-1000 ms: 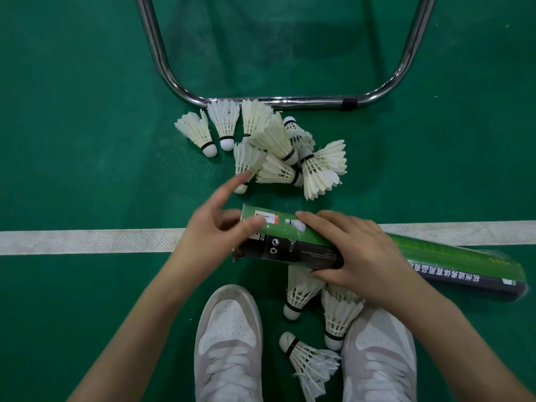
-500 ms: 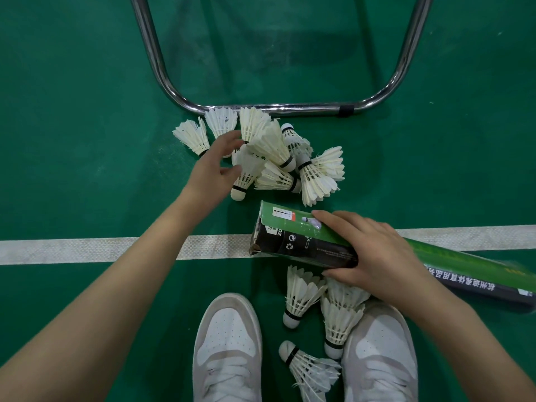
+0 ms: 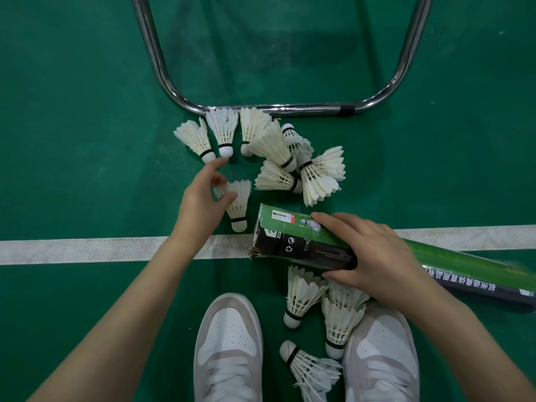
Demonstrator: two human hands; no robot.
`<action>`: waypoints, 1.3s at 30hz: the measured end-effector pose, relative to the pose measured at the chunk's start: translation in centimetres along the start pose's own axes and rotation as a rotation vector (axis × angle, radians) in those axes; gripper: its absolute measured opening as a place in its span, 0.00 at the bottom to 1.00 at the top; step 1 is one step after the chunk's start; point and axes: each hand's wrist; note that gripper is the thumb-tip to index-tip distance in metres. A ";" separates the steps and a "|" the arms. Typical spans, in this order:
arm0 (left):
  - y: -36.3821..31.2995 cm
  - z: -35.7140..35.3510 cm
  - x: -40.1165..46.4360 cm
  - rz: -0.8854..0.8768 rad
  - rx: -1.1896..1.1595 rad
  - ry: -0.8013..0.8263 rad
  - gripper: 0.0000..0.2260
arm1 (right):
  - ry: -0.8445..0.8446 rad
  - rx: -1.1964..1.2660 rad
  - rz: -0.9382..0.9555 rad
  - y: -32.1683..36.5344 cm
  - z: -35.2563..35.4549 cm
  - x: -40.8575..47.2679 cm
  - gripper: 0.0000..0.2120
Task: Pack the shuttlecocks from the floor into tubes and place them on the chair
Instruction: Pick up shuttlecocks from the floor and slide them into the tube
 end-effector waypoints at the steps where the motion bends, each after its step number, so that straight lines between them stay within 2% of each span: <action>1: 0.2 -0.1 -0.5 0.014 -0.014 -0.013 0.25 | 0.002 0.000 -0.001 0.0 0.0 0.0 0.41; 8: 1.1 -1.2 -4.2 0.153 -0.183 -0.037 0.24 | 0.008 -0.015 0.012 0.2 -0.7 -0.1 0.42; 13: 1.2 -0.7 -6.8 0.147 -0.371 -0.100 0.21 | -0.006 -0.019 0.012 0.1 -0.9 -0.2 0.42; 20: 0.3 0.9 -9.2 0.146 -0.407 -0.227 0.19 | -0.024 -0.029 0.022 -0.1 -1.1 -0.1 0.43; 32: -3.3 -2.3 -10.3 0.083 -0.565 0.011 0.17 | -0.103 -0.058 0.063 -0.3 -1.8 -0.1 0.45; 39: -4.0 -2.8 -10.8 0.115 -0.588 0.117 0.16 | -0.146 -0.089 0.085 -0.1 -2.1 0.0 0.45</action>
Point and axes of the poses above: each hand's wrist, its own x-axis towards the middle knuckle, its own z-axis out of the back of the hand, y = z × x, and after that the axes turned 10 degrees about y, right-handed
